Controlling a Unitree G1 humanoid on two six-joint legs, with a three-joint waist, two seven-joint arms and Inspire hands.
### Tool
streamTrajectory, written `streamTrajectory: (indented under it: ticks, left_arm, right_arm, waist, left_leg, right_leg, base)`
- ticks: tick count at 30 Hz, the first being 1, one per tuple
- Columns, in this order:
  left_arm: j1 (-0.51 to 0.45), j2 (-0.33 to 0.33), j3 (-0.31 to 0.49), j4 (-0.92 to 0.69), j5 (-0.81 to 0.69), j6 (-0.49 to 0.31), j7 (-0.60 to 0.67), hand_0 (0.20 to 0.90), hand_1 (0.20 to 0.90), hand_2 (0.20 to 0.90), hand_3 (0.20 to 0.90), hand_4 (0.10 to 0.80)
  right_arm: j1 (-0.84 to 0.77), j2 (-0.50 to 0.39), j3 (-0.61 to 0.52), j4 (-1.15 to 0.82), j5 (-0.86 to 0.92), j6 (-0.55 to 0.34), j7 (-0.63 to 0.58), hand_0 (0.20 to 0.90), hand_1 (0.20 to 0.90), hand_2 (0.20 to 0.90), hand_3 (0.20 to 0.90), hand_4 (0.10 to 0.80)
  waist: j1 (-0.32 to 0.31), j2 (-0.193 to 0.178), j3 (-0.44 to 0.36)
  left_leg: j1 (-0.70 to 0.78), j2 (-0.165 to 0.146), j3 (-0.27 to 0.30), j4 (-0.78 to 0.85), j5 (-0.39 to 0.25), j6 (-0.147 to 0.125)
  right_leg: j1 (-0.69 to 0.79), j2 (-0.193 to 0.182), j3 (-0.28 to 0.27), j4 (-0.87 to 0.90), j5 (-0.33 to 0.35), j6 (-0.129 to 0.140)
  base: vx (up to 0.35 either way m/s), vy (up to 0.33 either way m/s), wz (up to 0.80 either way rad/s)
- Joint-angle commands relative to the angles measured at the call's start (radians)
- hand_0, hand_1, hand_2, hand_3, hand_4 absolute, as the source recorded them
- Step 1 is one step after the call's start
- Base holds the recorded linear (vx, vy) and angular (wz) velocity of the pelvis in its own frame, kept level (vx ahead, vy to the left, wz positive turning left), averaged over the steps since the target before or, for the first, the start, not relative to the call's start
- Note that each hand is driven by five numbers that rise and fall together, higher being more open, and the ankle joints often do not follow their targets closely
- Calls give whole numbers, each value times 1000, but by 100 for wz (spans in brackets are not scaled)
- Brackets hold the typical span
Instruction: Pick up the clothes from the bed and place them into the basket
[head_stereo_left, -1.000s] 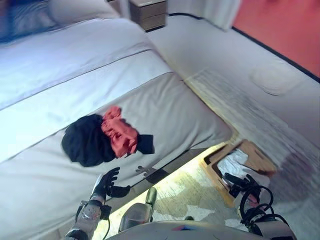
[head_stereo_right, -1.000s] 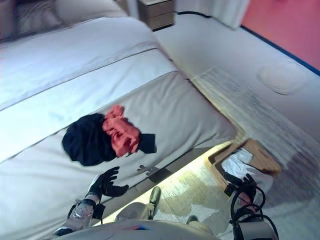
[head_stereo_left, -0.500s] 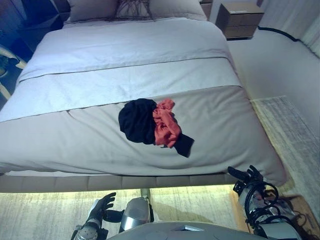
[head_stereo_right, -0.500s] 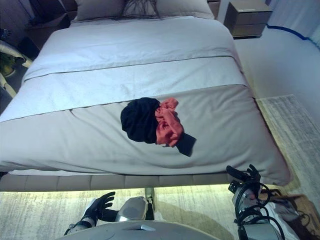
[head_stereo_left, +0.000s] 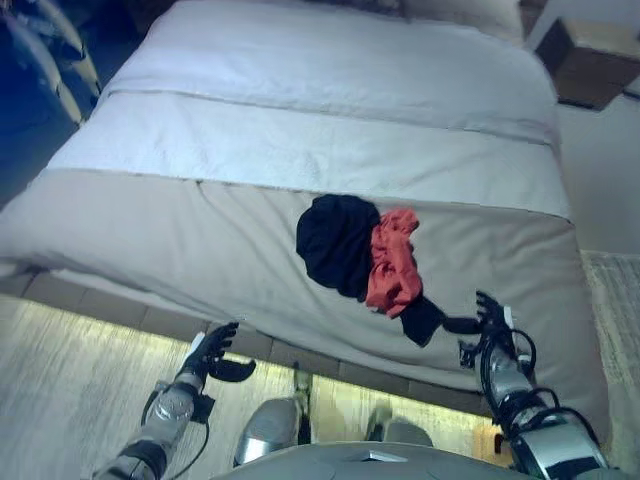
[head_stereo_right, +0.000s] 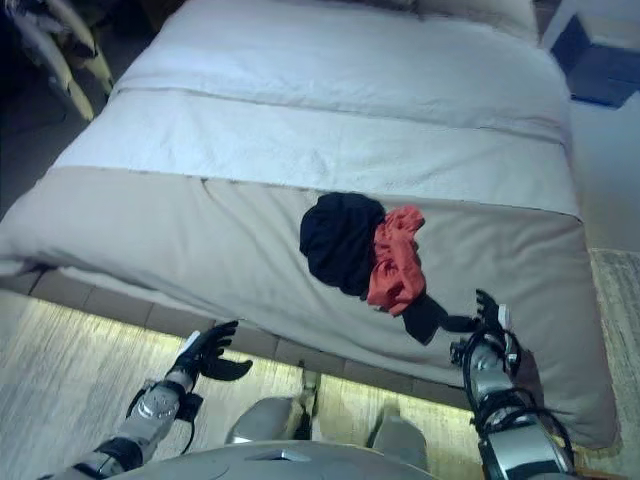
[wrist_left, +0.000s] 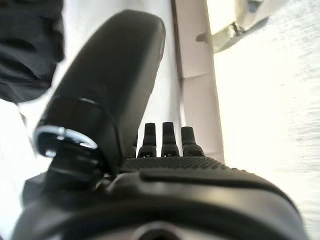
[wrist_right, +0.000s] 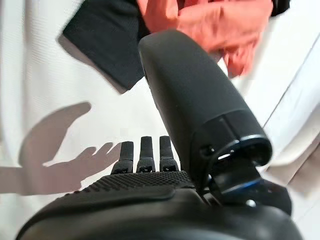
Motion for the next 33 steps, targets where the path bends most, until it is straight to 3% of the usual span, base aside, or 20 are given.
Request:
streamTrajectory:
  ticks: [1,5,12,15,22,25,29,30,31,33]
  left_arm:
    - [9,35,4,-64,-14,-23,29,900,900,900,900,800]
    - [9,41,-5,-40,2,-51,32,900,900,900,900,800]
    - [35,47,-4,-47,-36,-114,-10,900,900,900,900,800]
    - [35,45,-9,-62,-60,-130,-12,900,900,900,900,800]
    - [48,65,-1,-144,-74,-130,-17,900,900,900,900,800]
    - [40,73,4,-156,-81,-120,-18,900,900,900,900,800]
    - [31,73,2,-162,-83,-116,-16,900,900,900,900,800]
    - [30,73,1,-167,-81,-111,-14,900,900,900,900,800]
    - [32,73,3,-172,-74,-107,-15,900,900,900,900,800]
    - [33,78,4,-184,-70,-96,-17,900,900,900,900,800]
  right_arm:
    - [-123,-149,51,-54,-42,-58,-27,900,900,900,900,800]
    - [-233,-214,71,-30,-57,-55,-22,900,900,900,900,800]
    - [-363,-276,100,-19,-61,0,-28,900,900,900,900,800]
    - [-426,-284,125,11,-62,2,-10,900,900,900,900,800]
    - [-490,-252,175,10,-47,23,71,900,900,900,900,800]
    - [-500,-222,206,50,-20,97,157,900,900,900,900,800]
    - [-494,-191,213,97,2,92,175,900,900,900,900,800]
    - [-489,-178,214,104,-24,92,176,825,825,825,812,712]
    - [-480,-172,220,103,-31,95,165,300,300,300,200,100]
    - [-469,-164,223,98,-18,103,146,300,300,300,200,100]
  waist:
    - [58,-21,22]
    - [109,-15,64]
    - [157,54,112]
    - [172,71,128]
    - [196,85,153]
    - [205,93,160]
    - [212,100,162]
    - [214,100,161]
    - [216,98,159]
    - [216,93,157]
  left_leg:
    - [-45,122,8,102,-91,-113]
    - [-117,125,-46,113,-66,-132]
    - [-231,77,-107,191,-53,-120]
    - [-274,63,-125,234,-81,-123]
    - [-339,52,-128,275,-84,-118]
    - [-351,53,-126,282,-82,-118]
    - [-344,55,-127,270,-76,-123]
    - [-336,56,-126,260,-73,-126]
    - [-328,55,-126,251,-72,-128]
    - [-314,58,-126,239,-70,-132]
  right_leg:
    - [61,27,-54,-46,85,5]
    - [41,43,-99,-47,68,-16]
    - [-77,3,-139,85,36,-44]
    - [-126,-12,-127,145,2,-40]
    - [-182,-28,-139,182,-3,-39]
    - [-188,-34,-144,196,-9,-38]
    - [-169,-29,-154,178,-10,-39]
    - [-157,-25,-157,164,-8,-37]
    - [-144,-21,-159,148,-5,-35]
    - [-120,-14,-164,124,-1,-33]
  base:
    - [-98,-296,46]
    - [8,-105,29]
    - [41,27,26]
    - [85,10,7]
    - [-7,-3,11]
    - [2,7,8]
    - [2,2,-1]
    - [-4,-13,3]
    - [-6,-17,3]
    - [0,-35,1]
